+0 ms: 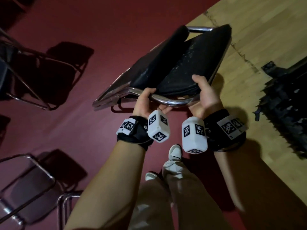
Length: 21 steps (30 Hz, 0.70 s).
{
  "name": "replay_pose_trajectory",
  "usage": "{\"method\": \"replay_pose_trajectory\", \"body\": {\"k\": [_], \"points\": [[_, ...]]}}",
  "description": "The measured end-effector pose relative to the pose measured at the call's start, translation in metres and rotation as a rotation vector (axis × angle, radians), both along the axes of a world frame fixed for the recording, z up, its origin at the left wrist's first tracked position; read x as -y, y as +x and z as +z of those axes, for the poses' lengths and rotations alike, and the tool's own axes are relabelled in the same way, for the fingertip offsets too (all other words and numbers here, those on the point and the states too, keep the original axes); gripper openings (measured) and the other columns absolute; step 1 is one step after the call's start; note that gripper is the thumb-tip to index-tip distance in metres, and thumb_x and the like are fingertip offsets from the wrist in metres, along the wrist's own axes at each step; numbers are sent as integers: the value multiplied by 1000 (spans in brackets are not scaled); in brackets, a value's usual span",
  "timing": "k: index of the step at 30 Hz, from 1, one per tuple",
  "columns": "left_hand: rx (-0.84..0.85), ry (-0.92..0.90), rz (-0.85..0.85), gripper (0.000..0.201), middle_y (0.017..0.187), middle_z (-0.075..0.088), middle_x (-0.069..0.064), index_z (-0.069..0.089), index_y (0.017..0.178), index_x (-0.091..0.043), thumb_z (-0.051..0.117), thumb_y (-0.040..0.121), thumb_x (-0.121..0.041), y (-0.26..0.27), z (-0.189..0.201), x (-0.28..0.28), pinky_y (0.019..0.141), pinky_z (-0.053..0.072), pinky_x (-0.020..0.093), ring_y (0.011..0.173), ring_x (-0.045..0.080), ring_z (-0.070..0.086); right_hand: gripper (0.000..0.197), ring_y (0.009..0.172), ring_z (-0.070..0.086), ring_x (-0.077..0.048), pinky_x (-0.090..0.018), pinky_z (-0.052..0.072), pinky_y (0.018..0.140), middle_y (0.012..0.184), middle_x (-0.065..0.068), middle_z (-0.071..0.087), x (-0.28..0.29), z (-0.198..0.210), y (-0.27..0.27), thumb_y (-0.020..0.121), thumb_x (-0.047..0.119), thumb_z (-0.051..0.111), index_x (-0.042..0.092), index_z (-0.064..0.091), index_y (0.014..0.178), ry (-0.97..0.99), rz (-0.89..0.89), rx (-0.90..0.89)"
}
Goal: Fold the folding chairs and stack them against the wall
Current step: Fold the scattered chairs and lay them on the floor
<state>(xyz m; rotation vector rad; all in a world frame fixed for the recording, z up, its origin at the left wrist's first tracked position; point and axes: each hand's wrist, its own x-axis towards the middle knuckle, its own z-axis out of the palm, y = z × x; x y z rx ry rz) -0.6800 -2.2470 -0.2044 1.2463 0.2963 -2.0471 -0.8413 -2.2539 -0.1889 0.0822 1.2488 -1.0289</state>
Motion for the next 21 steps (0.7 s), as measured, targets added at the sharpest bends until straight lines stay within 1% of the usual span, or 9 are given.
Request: {"method": "replay_pose_trajectory", "body": {"k": [3, 6, 9, 11, 12, 13, 15, 17, 21], "points": [[41, -1, 13, 28, 110, 66, 23, 58, 108, 7, 46, 91, -13, -9, -10, -7, 109, 42, 32, 90, 36, 65, 49, 107, 66, -43, -57, 50, 97, 116, -24, 69, -25, -1, -16, 80, 28, 75, 0, 66, 118, 40, 44, 132], [84, 28, 12, 28, 119, 61, 22, 54, 112, 4, 40, 92, -10, -19, -25, -25, 79, 60, 41, 91, 34, 61, 43, 116, 63, -36, -47, 46, 106, 120, -20, 68, -54, -15, -40, 90, 35, 62, 1, 72, 114, 15, 114, 169], [131, 56, -67, 27, 99, 63, 21, 56, 103, 5, 35, 93, -9, -24, -39, -50, 61, 61, 41, 79, 33, 60, 46, 135, 48, -25, -32, 23, 120, 122, -9, 70, -74, -34, -60, 82, 50, 65, 14, 79, 104, 54, 150, 135], [177, 73, -134, 26, 88, 60, 19, 56, 96, 4, 33, 92, -9, -20, -46, -66, 57, 61, 38, 70, 31, 59, 46, 97, 68, -19, -22, 35, 100, 93, -5, 76, -86, -54, -71, 81, 56, 64, 15, 80, 95, 54, 165, 111], [204, 83, -150, 25, 85, 58, 18, 56, 92, 2, 33, 91, -8, -17, -51, -78, 57, 60, 37, 67, 30, 58, 42, 67, 63, -15, -19, 32, 85, 69, -1, 71, -94, -67, -76, 79, 58, 67, 17, 77, 81, 81, 171, 83], [234, 87, -162, 25, 82, 57, 17, 56, 90, 1, 33, 90, -7, -12, -55, -88, 58, 60, 36, 65, 29, 57, 43, 54, 52, -14, -22, 33, 83, 57, 2, 61, -101, -78, -77, 75, 61, 71, 18, 72, 71, 116, 161, 46], [289, 102, -175, 22, 81, 56, 16, 55, 92, -1, 33, 88, -6, 1, -67, -112, 58, 59, 36, 66, 29, 55, 49, 74, 61, -20, -34, 37, 106, 82, 0, 68, -117, -100, -80, 75, 61, 74, 15, 75, 92, 152, 138, 13], [354, 127, -207, 19, 79, 57, 16, 54, 91, -2, 36, 84, -5, 14, -80, -137, 57, 59, 36, 65, 30, 55, 58, 111, 66, -29, -46, 39, 111, 121, -7, 69, -137, -115, -73, 86, 56, 65, 14, 66, 125, 185, 191, -12], [480, 157, -279, 13, 71, 54, 16, 50, 75, -3, 40, 82, -5, 34, -101, -179, 64, 55, 39, 62, 32, 54, 51, 95, 72, -28, -38, 54, 90, 114, -14, 71, -176, -137, -54, 99, 49, 49, 5, 64, 119, 305, 426, -53]]}}
